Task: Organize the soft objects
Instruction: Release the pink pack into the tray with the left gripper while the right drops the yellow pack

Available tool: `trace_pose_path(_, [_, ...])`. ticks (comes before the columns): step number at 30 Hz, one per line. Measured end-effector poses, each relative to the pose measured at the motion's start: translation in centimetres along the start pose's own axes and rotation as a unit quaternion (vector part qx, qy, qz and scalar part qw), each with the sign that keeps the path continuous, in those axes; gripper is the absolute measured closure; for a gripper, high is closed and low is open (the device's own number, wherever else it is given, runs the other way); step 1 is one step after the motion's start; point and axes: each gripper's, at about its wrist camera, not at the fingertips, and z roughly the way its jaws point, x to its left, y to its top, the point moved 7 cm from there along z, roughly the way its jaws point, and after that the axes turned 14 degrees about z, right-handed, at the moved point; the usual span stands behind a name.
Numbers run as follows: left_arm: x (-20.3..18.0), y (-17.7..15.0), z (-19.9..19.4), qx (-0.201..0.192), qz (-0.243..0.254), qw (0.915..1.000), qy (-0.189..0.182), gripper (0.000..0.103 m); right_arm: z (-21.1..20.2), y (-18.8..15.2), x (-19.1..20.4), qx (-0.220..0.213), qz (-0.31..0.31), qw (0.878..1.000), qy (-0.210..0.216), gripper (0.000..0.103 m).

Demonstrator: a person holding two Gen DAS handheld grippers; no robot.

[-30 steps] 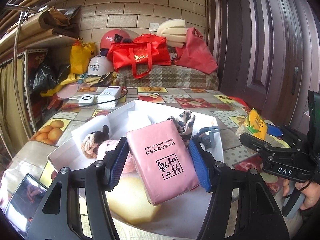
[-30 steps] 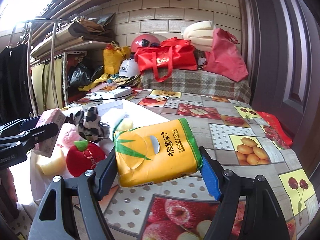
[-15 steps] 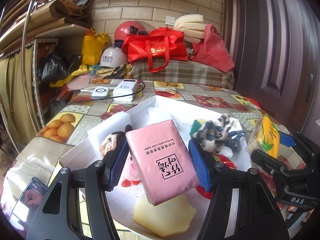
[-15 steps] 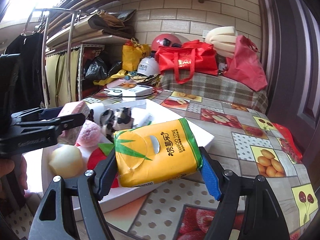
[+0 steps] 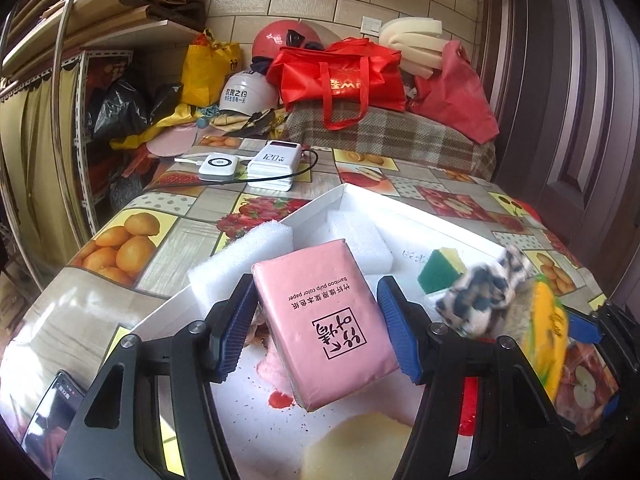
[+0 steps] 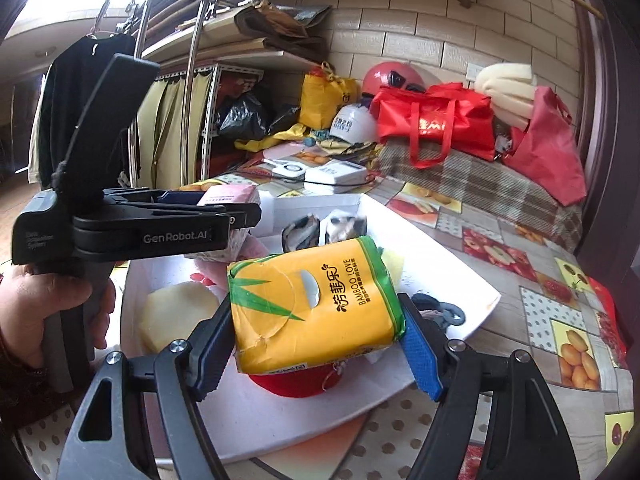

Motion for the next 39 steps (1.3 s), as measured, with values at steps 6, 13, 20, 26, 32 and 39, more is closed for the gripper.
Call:
trace_pose_path(6, [-0.5, 0.2, -0.4, -0.011, 0.015, 0.9998, 0.001, 0.041, 3.3, 1.3, -2.3, 0.023, 0.052, 0.998, -0.014, 0.028])
trace_pose_path(13, [-1.2, 0.4, -0.5, -0.013, 0.035, 0.9993, 0.005, 0.041, 6.2, 2.4, -4.1, 0.039, 0.096, 0.994, -0.034, 0.028])
trace_pose_path(20, [-1.2, 0.4, -0.6, -0.014, 0.036, 0.9992, 0.007, 0.041, 5.4, 2.3, -3.6, 0.025, 0.086, 0.995, -0.032, 0.028])
trace_pose_path(26, [-1.5, 0.5, -0.8, -0.019, 0.045, 0.9987, 0.014, 0.04, 5.3, 2.6, -3.7, 0.018, 0.085, 0.996, -0.032, 0.027])
trace_pose_path(32, [-1.3, 0.6, -1.1, -0.025, 0.044, 0.9982, 0.032, 0.035, 5.3, 2.8, -4.0, 0.015, 0.092, 0.995, -0.03, 0.017])
trace_pose_path(39, [-1.3, 0.9, -2.7, -0.06, 0.052, 0.9945, 0.068, 0.0, 5.1, 2.9, -5.2, 0.008, 0.121, 0.992, -0.04, 0.0])
